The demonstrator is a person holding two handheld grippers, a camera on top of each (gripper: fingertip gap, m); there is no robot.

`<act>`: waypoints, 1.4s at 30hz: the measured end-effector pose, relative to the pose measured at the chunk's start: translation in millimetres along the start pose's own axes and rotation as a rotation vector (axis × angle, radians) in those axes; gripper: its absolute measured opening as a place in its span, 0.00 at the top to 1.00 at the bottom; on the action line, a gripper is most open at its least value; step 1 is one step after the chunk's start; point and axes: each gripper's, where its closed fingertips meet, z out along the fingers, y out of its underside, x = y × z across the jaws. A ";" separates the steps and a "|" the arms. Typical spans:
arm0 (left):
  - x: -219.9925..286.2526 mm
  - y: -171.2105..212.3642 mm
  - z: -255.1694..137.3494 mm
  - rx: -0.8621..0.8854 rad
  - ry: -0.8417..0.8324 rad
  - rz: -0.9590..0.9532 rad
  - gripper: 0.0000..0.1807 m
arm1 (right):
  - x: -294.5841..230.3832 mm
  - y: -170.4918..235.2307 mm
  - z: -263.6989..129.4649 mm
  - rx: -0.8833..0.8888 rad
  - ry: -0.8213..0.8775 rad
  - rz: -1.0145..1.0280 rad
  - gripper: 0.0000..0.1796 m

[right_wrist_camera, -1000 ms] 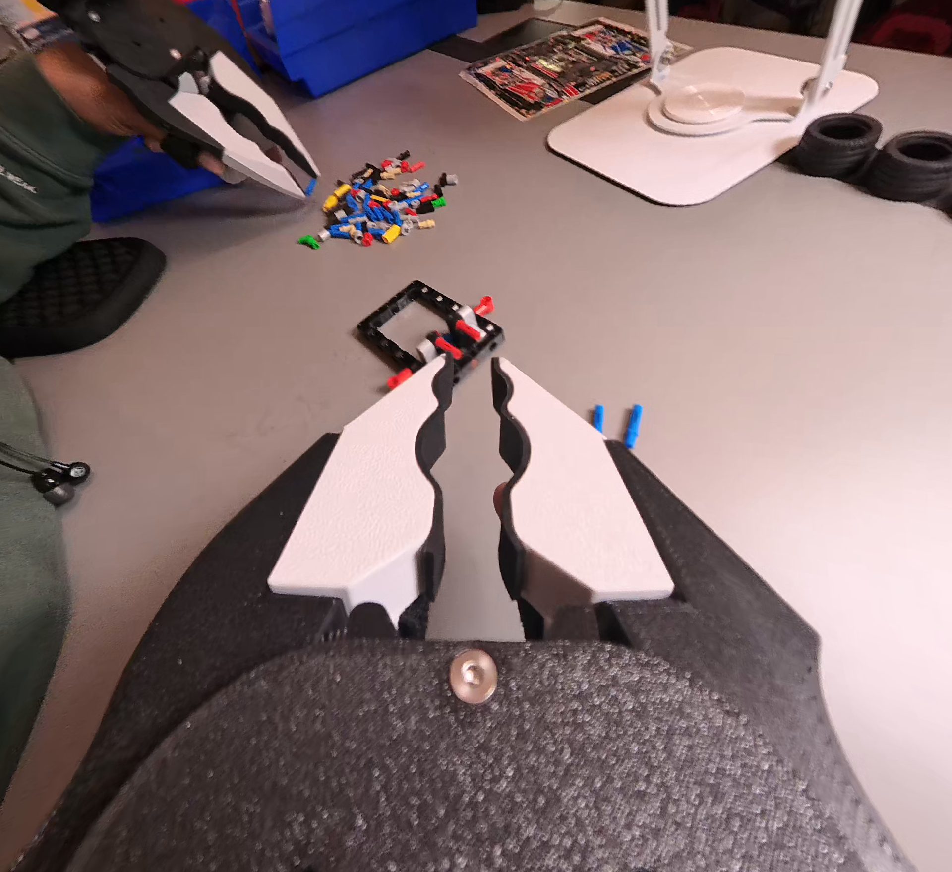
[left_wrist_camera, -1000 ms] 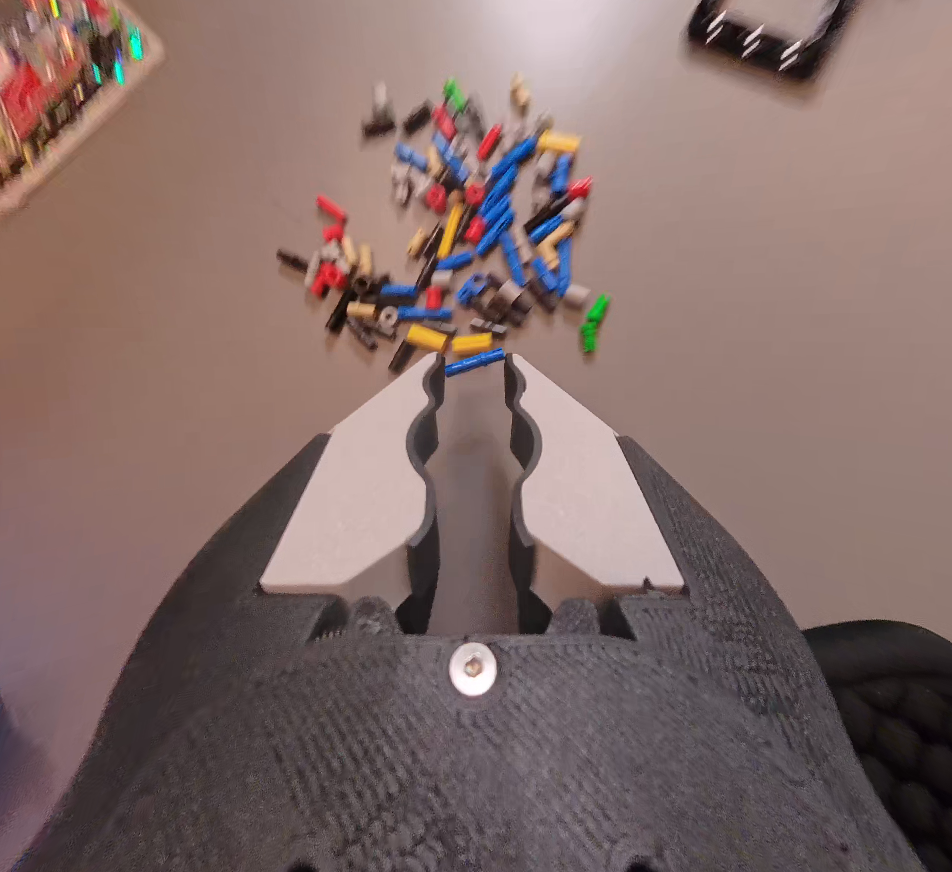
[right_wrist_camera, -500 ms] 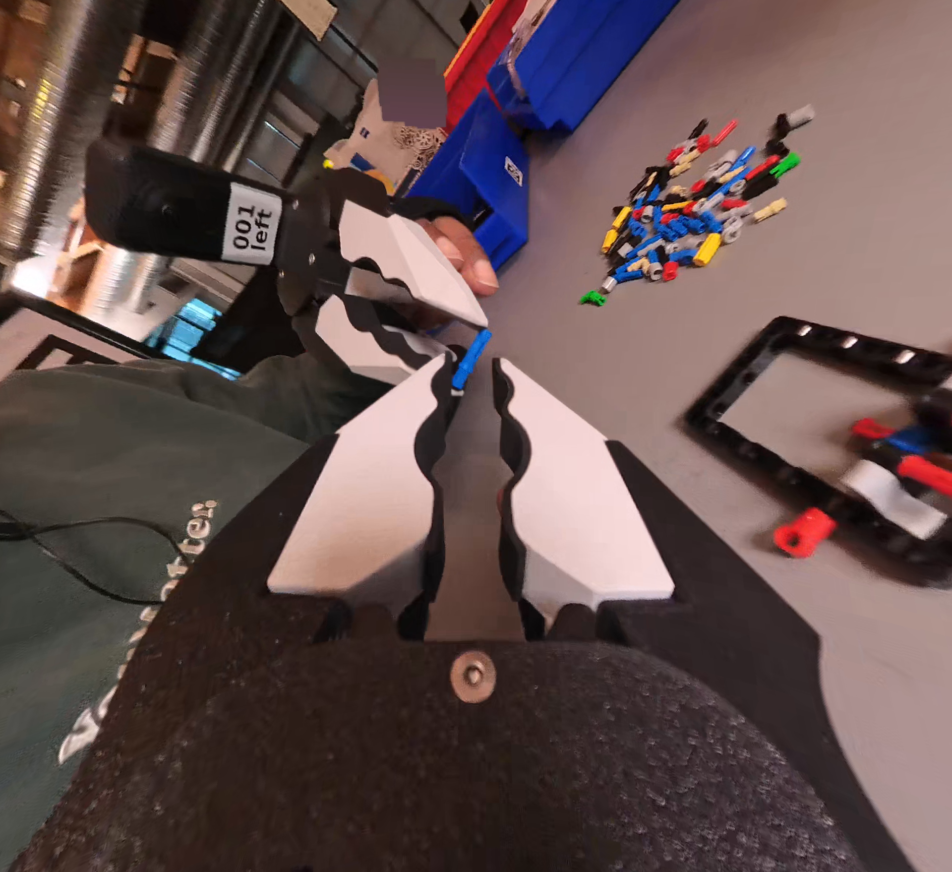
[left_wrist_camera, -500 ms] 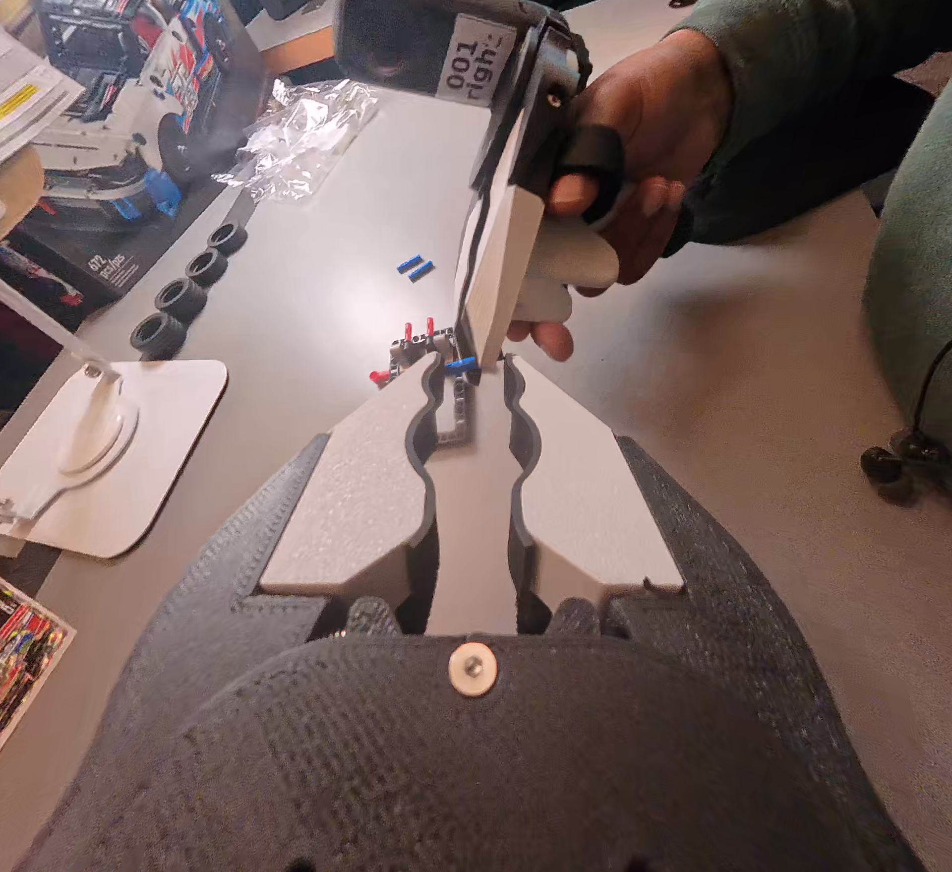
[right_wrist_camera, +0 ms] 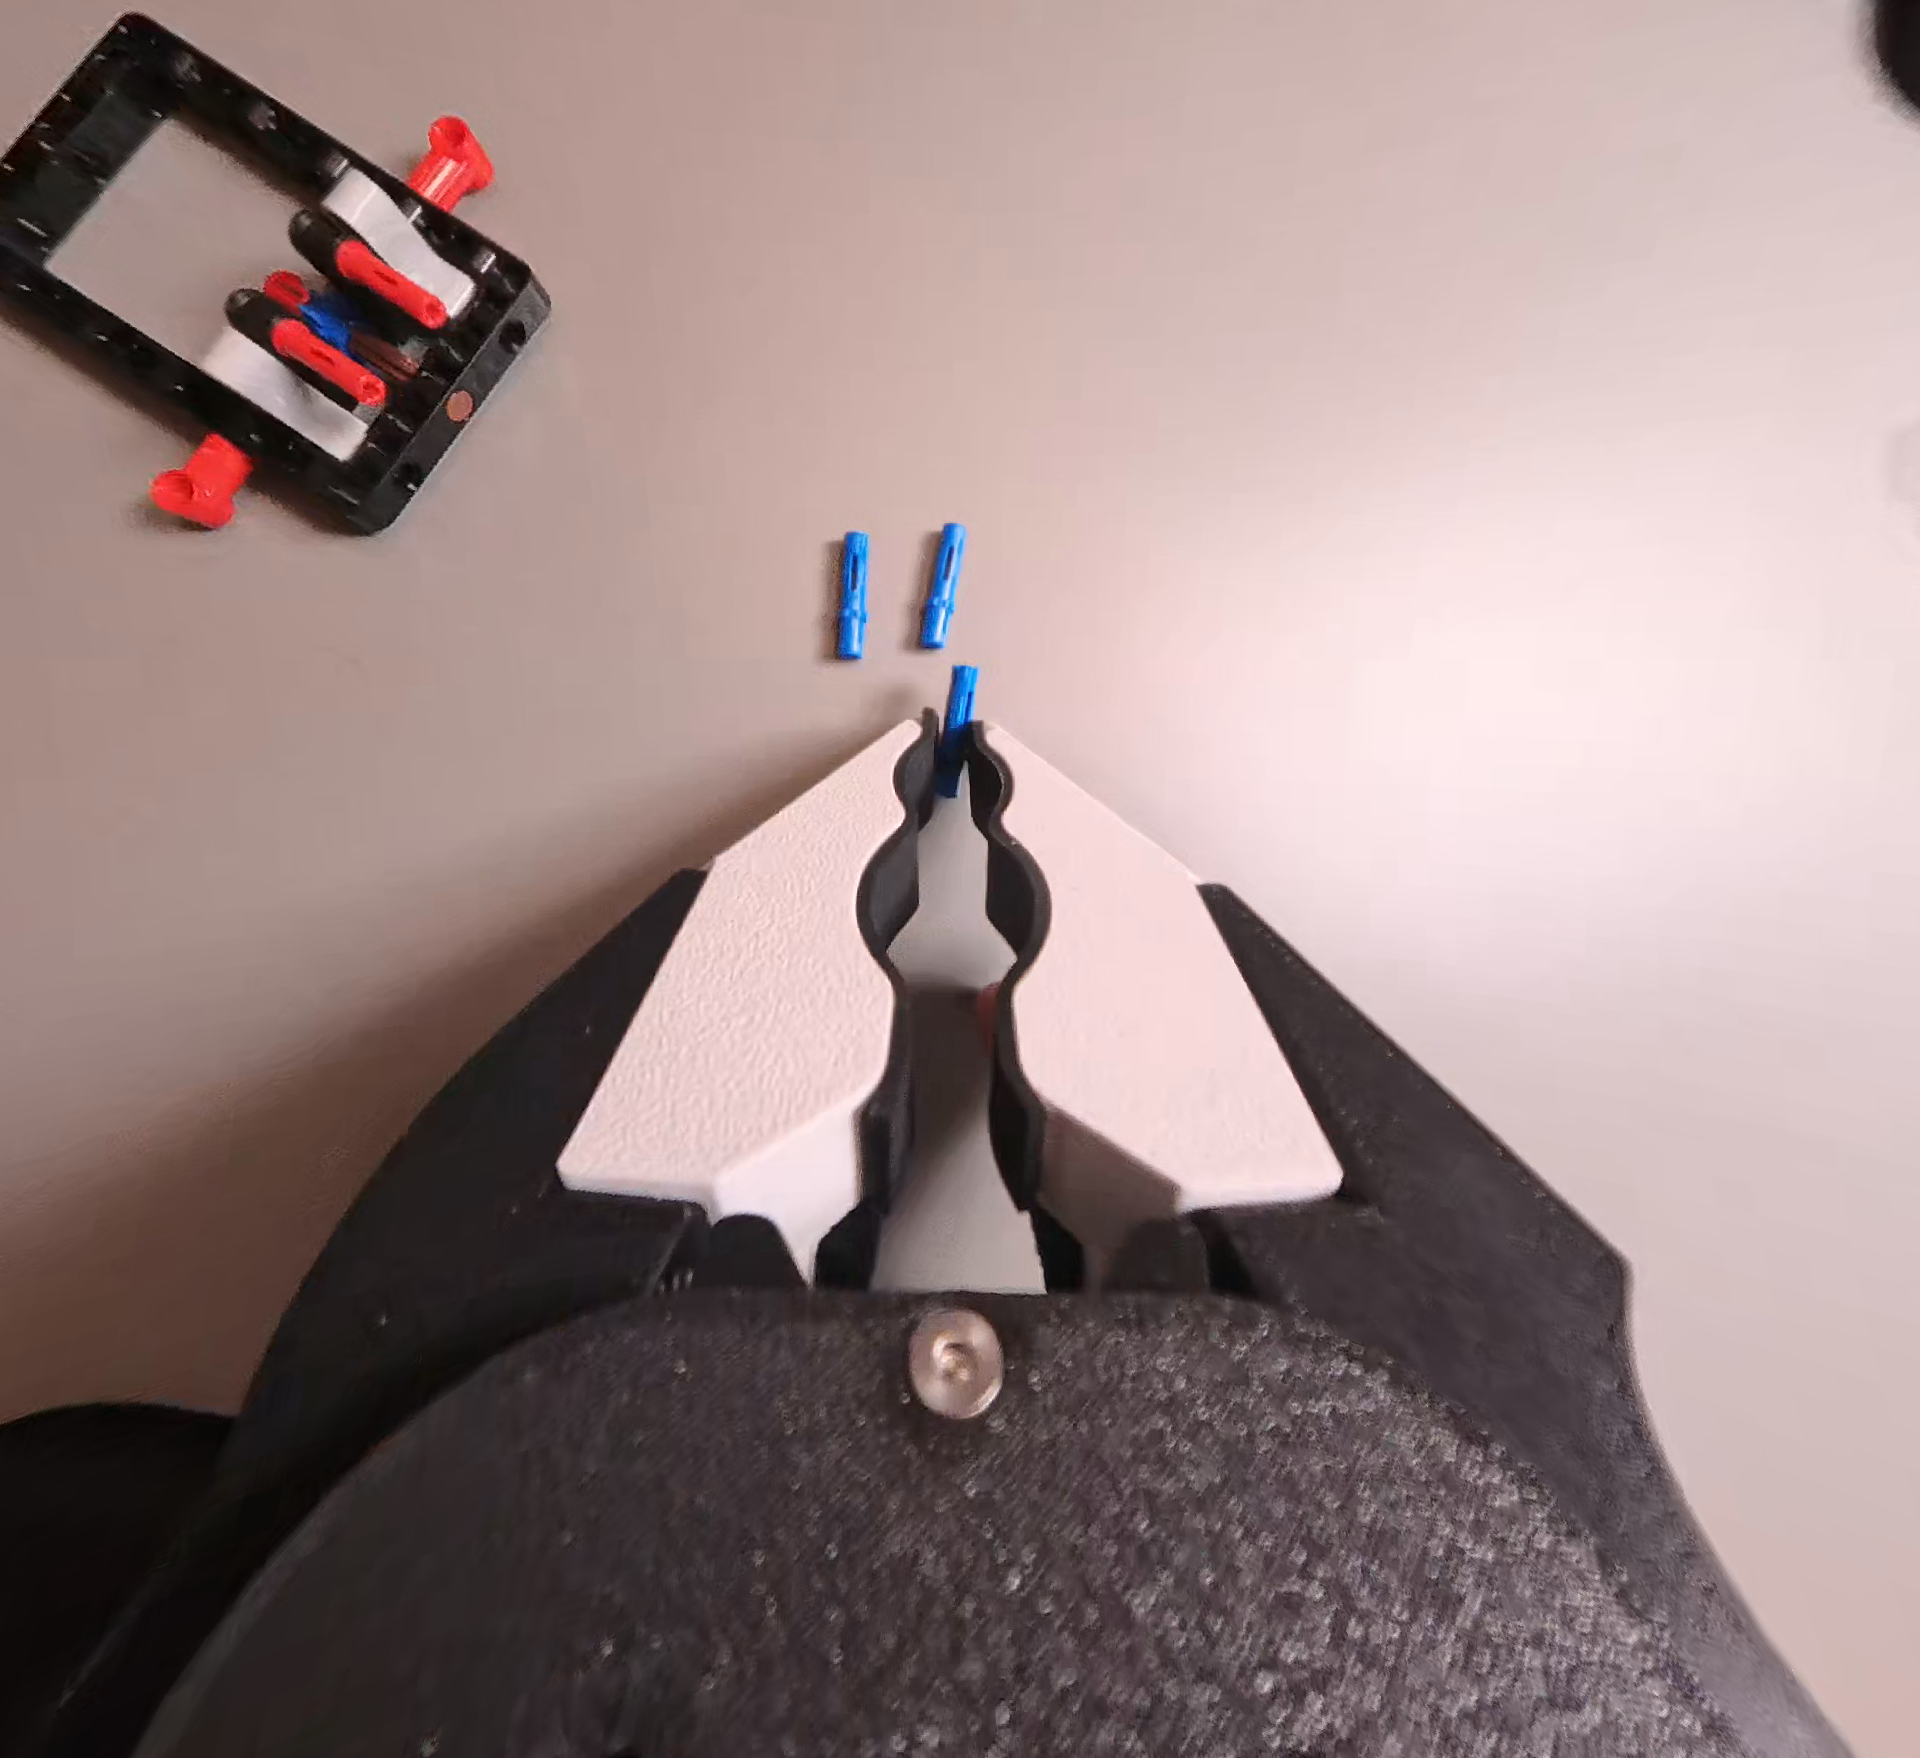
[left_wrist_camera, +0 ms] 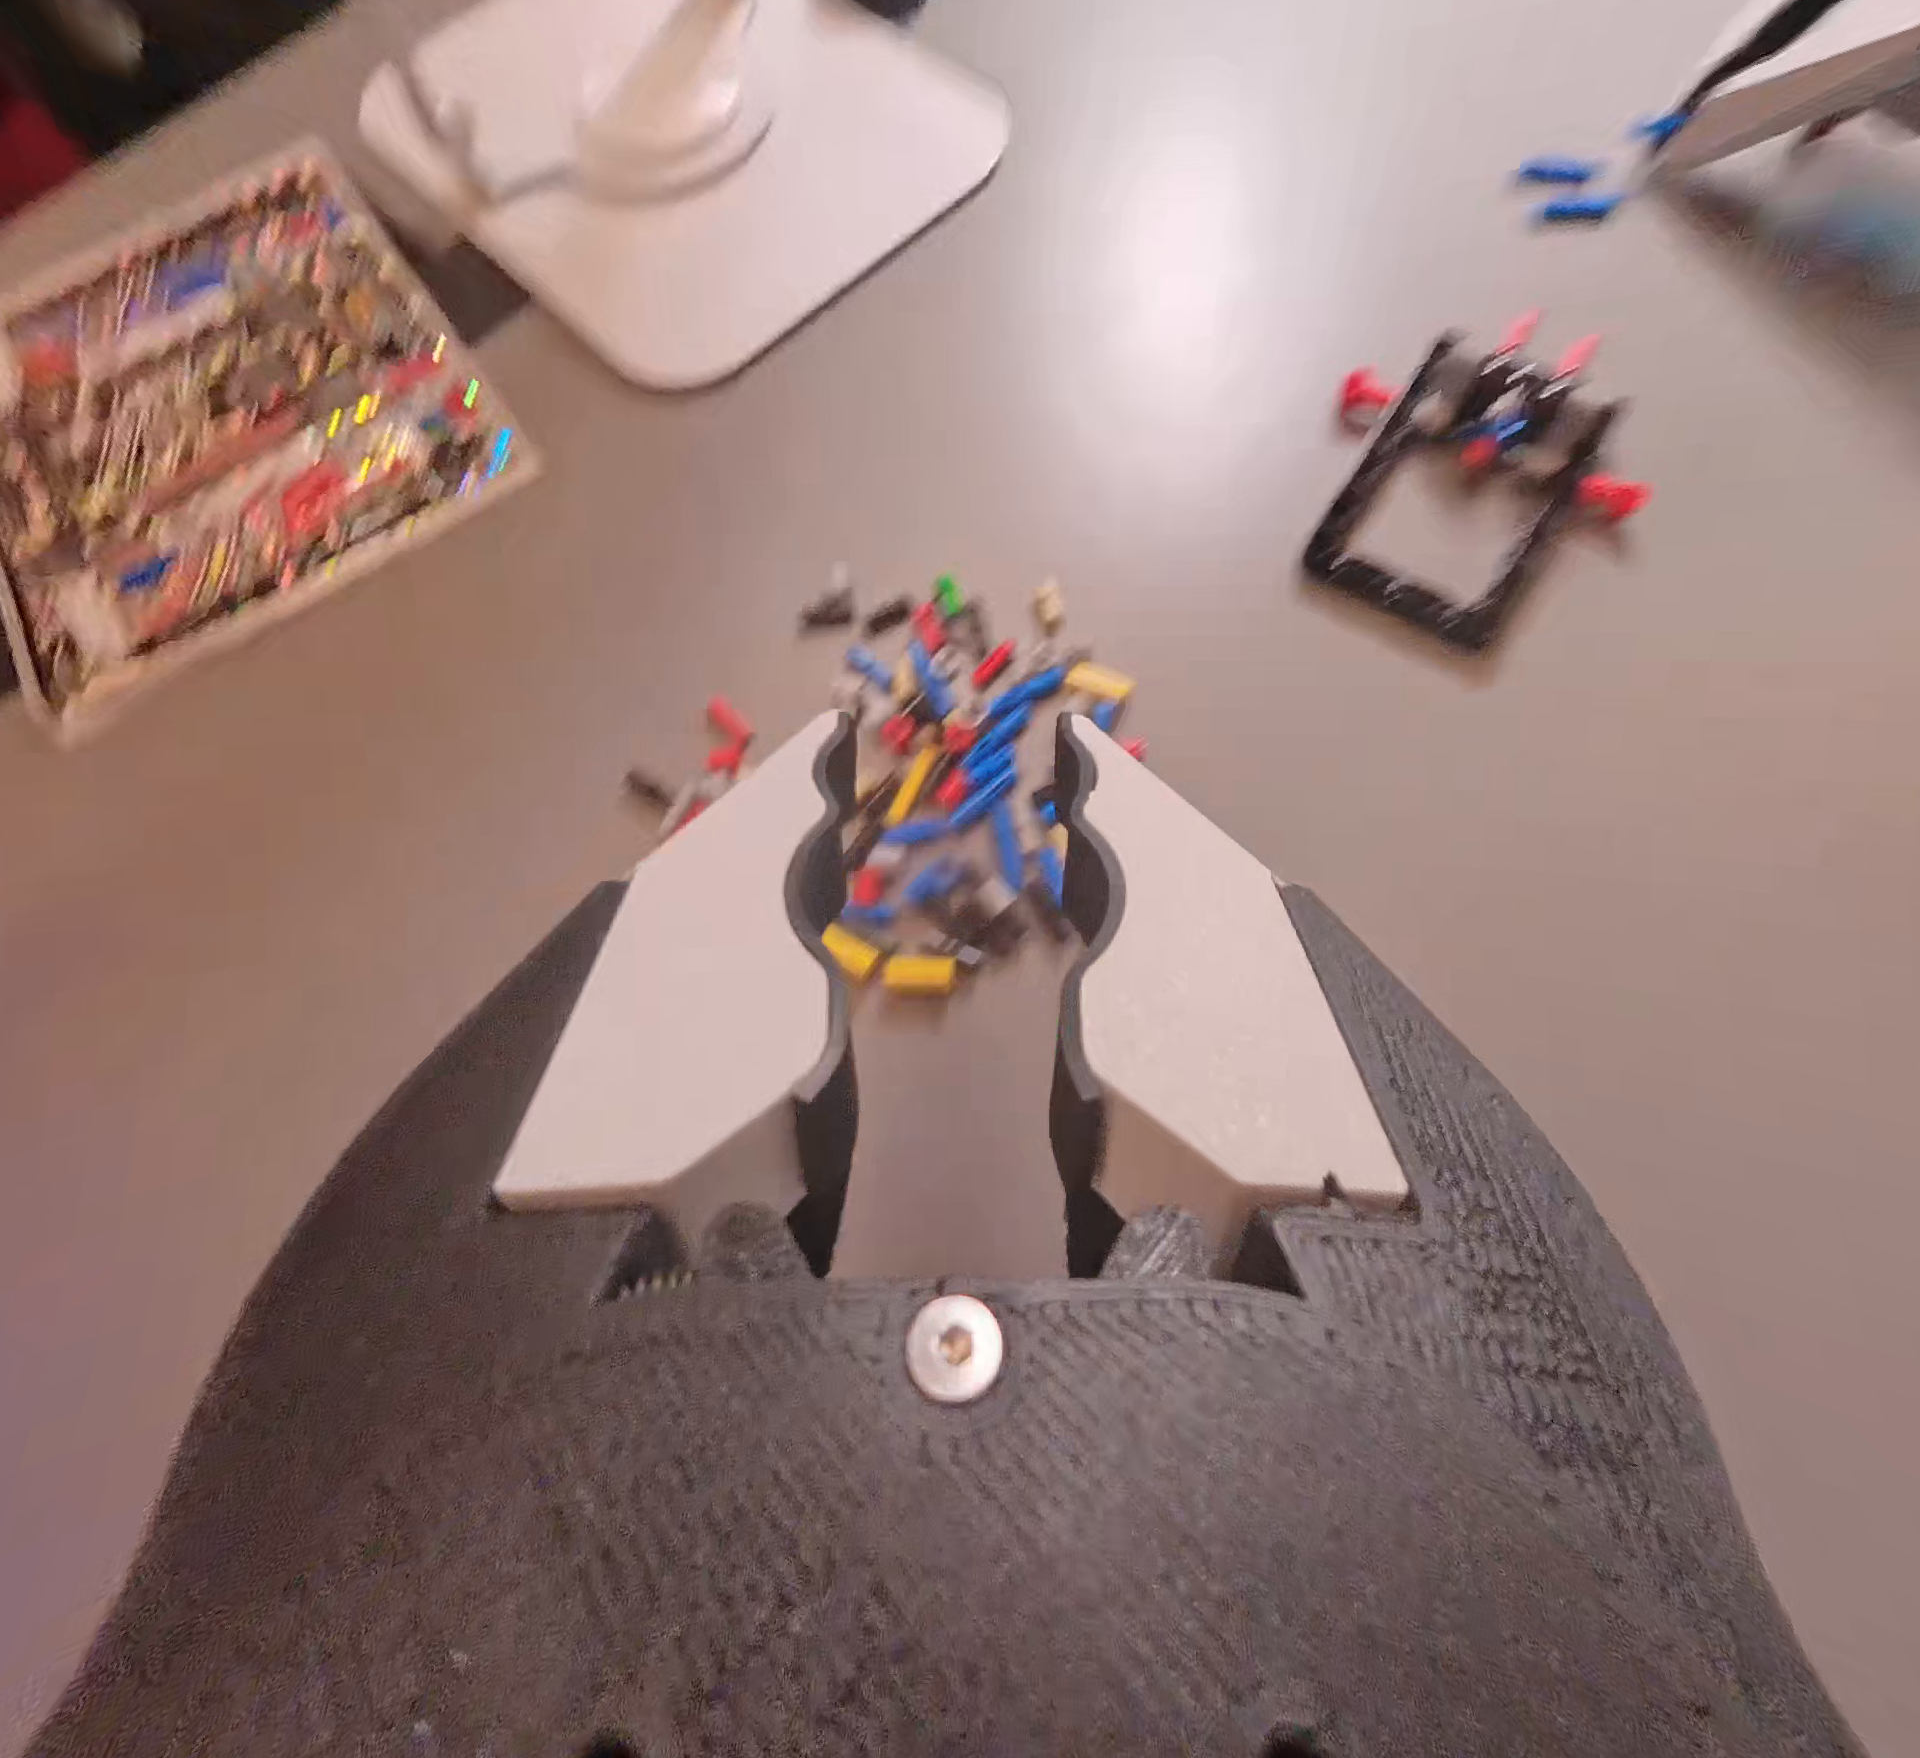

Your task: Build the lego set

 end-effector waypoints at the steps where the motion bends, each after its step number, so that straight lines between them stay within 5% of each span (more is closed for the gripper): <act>1: -11.5 11.9 0.3 -0.055 -0.032 -0.027 0.81 | 0.6 -0.3 1.9 0.008 0.001 0.003 0.98; 14: -32.2 73.9 0.4 -0.308 -0.045 -0.070 0.84 | 2.7 -8.6 3.1 0.034 0.027 -0.012 0.92; 23: -35.0 67.7 12.0 -0.247 -0.025 -0.030 0.86 | -18.2 -43.8 -57.2 0.383 -0.002 0.011 0.91; 42: -33.9 71.8 21.8 -0.275 0.033 0.016 0.89 | -24.5 -36.1 -69.7 0.461 -0.034 0.059 0.92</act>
